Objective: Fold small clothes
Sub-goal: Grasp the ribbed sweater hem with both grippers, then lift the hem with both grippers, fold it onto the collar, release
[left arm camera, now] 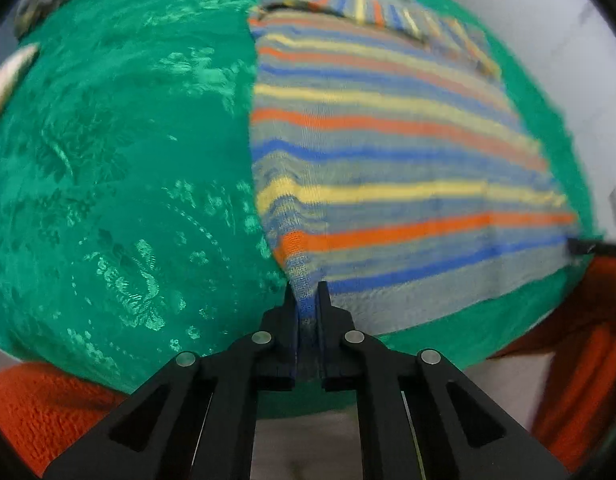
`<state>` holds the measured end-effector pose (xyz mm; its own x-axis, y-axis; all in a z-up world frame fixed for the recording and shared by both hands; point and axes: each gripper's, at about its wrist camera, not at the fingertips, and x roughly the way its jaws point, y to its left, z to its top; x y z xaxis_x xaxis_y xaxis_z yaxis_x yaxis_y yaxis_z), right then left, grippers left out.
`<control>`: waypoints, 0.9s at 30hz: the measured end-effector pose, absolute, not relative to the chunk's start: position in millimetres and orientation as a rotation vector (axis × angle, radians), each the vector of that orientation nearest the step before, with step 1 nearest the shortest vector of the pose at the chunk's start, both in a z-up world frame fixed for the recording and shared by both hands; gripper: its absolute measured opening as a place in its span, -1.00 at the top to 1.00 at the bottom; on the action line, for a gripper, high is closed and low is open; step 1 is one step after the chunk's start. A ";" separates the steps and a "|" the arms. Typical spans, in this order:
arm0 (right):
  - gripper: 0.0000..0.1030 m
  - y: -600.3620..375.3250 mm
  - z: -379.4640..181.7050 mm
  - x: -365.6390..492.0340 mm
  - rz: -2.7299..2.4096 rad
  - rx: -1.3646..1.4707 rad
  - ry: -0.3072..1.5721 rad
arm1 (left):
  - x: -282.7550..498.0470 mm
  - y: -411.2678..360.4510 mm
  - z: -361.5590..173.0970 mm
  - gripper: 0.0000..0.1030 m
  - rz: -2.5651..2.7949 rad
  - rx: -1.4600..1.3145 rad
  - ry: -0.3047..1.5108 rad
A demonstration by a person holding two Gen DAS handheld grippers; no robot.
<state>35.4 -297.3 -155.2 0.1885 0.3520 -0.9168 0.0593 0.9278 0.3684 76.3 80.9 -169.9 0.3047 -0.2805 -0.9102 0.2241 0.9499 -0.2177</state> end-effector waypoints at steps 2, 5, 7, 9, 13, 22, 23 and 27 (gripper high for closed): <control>0.90 -307.6 -141.7 40.5 0.239 0.448 1.333 | 87.7 93.8 -150.5 0.91 -0.362 -0.140 1.193; 0.90 -327.9 -114.5 62.1 0.261 0.548 1.223 | 128.1 105.9 -116.4 0.91 -0.395 -0.237 1.133; 0.90 -343.7 -95.7 94.8 0.252 0.596 1.131 | 176.8 110.7 -98.6 0.91 -0.406 -0.300 1.097; 0.90 -358.1 -82.4 135.0 0.225 0.623 1.038 | 228.0 107.2 -90.5 0.91 -0.402 -0.327 1.066; 0.90 -374.9 -77.1 225.2 0.182 0.655 0.931 | 339.6 82.6 -96.0 0.91 -0.367 -0.303 1.046; 0.90 -408.1 -120.0 386.4 0.083 0.753 0.927 | 491.1 44.2 -136.3 0.60 -0.282 -0.334 1.136; 0.87 -411.9 -125.4 396.0 0.084 0.761 0.923 | 502.1 46.0 -137.6 0.44 -0.249 -0.350 1.122; 0.62 -427.5 -145.4 413.3 0.044 0.847 0.862 | 517.8 69.6 -129.1 -0.48 -0.105 -0.459 1.011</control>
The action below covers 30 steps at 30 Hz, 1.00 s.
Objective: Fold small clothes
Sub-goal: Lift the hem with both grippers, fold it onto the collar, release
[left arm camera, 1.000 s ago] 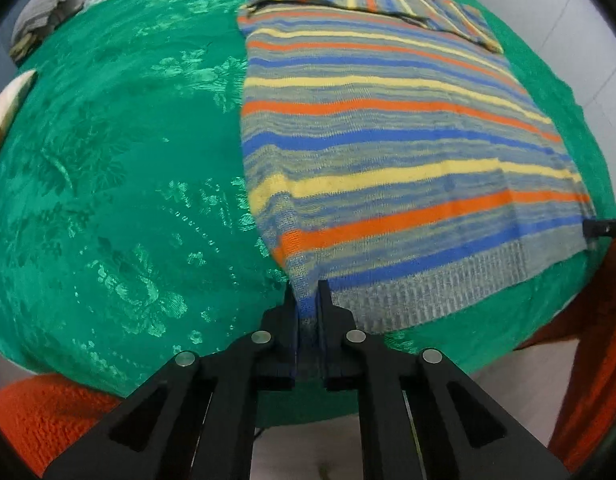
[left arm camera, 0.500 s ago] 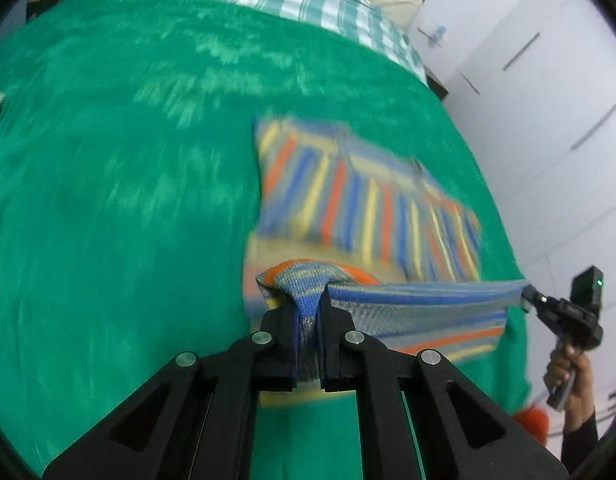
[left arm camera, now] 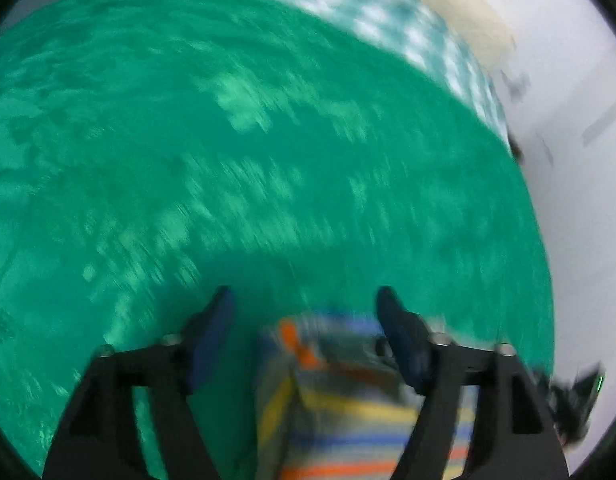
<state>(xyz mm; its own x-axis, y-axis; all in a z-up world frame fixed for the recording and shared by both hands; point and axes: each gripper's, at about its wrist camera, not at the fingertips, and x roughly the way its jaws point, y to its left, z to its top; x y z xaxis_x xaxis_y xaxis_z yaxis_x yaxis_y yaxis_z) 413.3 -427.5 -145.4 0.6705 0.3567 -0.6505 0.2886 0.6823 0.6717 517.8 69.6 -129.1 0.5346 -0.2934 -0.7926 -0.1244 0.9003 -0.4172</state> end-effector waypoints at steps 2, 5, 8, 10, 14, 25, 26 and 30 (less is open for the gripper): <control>0.30 -430.6 -137.0 407.9 0.005 0.817 0.807 | 510.7 84.4 -122.6 -0.49 -0.095 -0.509 0.970; 0.28 -424.2 -113.2 392.3 -0.009 0.694 0.768 | 478.7 90.5 -112.9 -0.48 -0.103 -0.447 0.930; 0.26 -391.8 -90.6 379.3 0.114 0.514 0.789 | 428.3 69.0 -106.8 -0.48 -0.229 -0.322 0.904; 0.26 -358.6 -86.1 369.1 0.246 0.387 0.836 | 391.9 40.6 -114.2 -0.49 -0.348 -0.169 0.930; 0.27 -299.6 -117.8 402.2 0.360 0.218 1.110 | 376.6 -4.8 -148.4 -0.49 -0.388 0.011 1.040; 0.17 -318.7 -78.6 418.8 0.203 0.407 0.876 | 347.8 23.7 -145.6 -0.63 -0.331 -0.032 1.003; 0.08 -311.6 -78.6 403.2 0.246 0.347 0.898 | 341.7 19.4 -152.4 -0.60 -0.334 0.015 1.013; 0.00 -291.8 -129.8 316.2 0.352 0.150 1.084 | 319.0 32.7 -182.6 -0.19 -0.265 0.059 1.085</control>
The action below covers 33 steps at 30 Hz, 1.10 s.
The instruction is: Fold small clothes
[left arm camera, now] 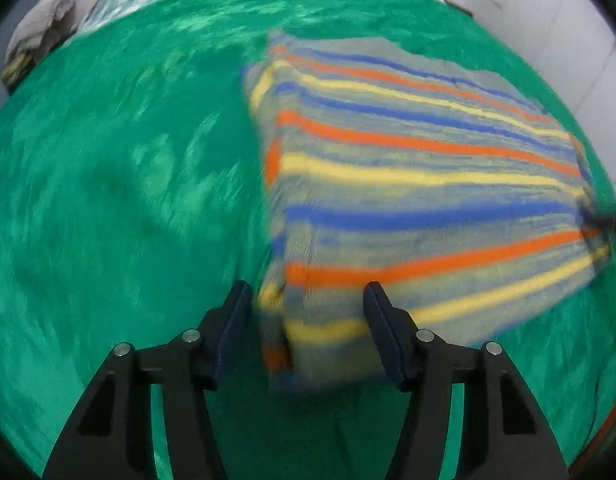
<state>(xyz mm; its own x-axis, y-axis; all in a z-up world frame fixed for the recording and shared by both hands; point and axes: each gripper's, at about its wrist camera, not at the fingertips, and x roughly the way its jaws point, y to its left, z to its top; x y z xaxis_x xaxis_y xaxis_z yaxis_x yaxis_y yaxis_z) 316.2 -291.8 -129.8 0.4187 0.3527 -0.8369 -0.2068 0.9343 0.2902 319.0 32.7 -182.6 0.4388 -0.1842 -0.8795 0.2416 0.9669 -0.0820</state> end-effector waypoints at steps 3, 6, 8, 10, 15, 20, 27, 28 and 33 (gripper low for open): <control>0.08 -300.7 -155.4 250.5 0.275 0.046 1.129 | 290.8 39.0 -170.7 -0.24 -0.223 0.117 1.070; -0.11 -307.9 -133.2 207.8 0.209 0.056 1.066 | 266.5 34.1 -154.9 -0.47 -0.215 0.133 1.029; -0.25 -319.7 -123.6 187.8 0.203 0.165 0.967 | 256.8 20.4 -146.6 -0.55 -0.217 0.159 1.003; -0.26 -325.2 -123.3 169.4 0.158 0.205 0.884 | 244.9 1.1 -137.4 -0.64 -0.190 0.202 0.972; -0.26 -332.9 -137.2 167.1 0.137 0.256 0.895 | 229.6 -26.6 -125.1 -0.76 -0.123 0.226 0.920; -0.26 -336.9 -140.2 161.1 0.100 0.263 0.877 | 224.0 -40.0 -121.3 -0.76 -0.114 0.241 0.919; -0.26 -335.6 -132.0 153.4 0.099 0.278 0.866 | 221.7 -50.4 -123.0 -0.76 -0.093 0.272 0.938; -0.26 -335.7 -132.3 152.9 0.099 0.281 0.867 | 221.1 -52.1 -123.8 -0.76 -0.094 0.276 0.938; -0.26 -342.0 -135.5 153.9 0.103 0.313 0.872 | 221.1 -85.6 -134.0 -0.76 -0.211 0.296 0.953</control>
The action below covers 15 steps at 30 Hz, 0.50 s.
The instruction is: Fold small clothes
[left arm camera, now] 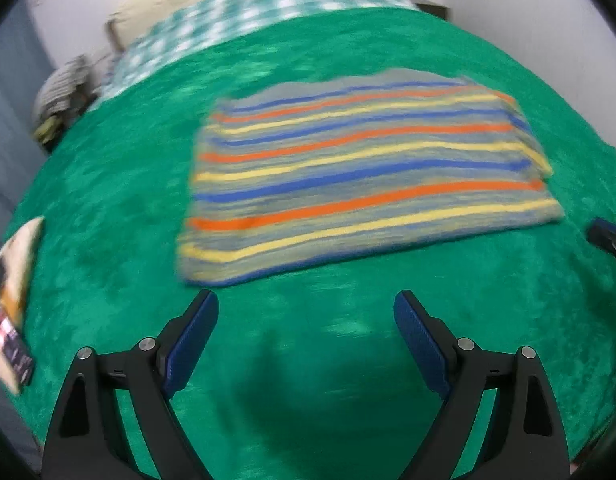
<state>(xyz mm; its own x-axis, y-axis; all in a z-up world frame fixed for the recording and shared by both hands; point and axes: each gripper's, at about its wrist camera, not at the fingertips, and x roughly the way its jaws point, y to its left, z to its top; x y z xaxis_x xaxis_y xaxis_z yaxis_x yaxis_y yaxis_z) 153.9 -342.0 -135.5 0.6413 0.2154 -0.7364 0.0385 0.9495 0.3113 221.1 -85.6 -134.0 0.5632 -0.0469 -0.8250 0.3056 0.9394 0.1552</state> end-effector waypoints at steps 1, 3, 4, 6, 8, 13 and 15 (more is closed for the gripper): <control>-0.26 -346.3 -135.4 156.5 0.104 0.335 0.871 | 221.3 -101.4 -137.9 -0.76 -0.258 0.319 0.950; -0.26 -358.6 -134.1 167.4 0.104 0.379 0.872 | 221.3 -135.3 -145.2 -0.76 -0.351 0.378 0.924; -0.26 -367.5 -132.3 175.8 0.098 0.404 0.869 | 221.0 -156.7 -149.1 -0.76 -0.410 0.416 0.901; -0.26 -386.9 -127.5 195.2 0.099 0.466 0.853 | 221.9 -193.3 -155.7 -0.76 -0.503 0.468 0.863; -0.26 -405.7 -126.0 225.0 0.118 0.523 0.858 | 226.3 -225.0 -163.7 -0.76 -0.588 0.482 0.852; -0.26 -422.6 -151.4 321.2 0.276 0.625 1.021 | 243.4 -277.1 -185.0 -0.83 -0.663 0.517 0.829; -0.25 -421.6 -157.4 348.9 0.289 0.634 1.030 | 246.0 -278.4 -182.4 -0.56 -0.666 0.509 0.804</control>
<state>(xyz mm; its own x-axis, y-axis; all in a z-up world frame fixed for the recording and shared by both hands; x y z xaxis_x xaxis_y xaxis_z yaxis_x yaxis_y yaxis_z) 348.9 -421.6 -157.4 0.4979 0.5064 -0.7041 0.0664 0.7872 0.6131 246.0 -278.4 -182.4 0.5135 -0.3437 -0.7863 0.7089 0.6862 0.1630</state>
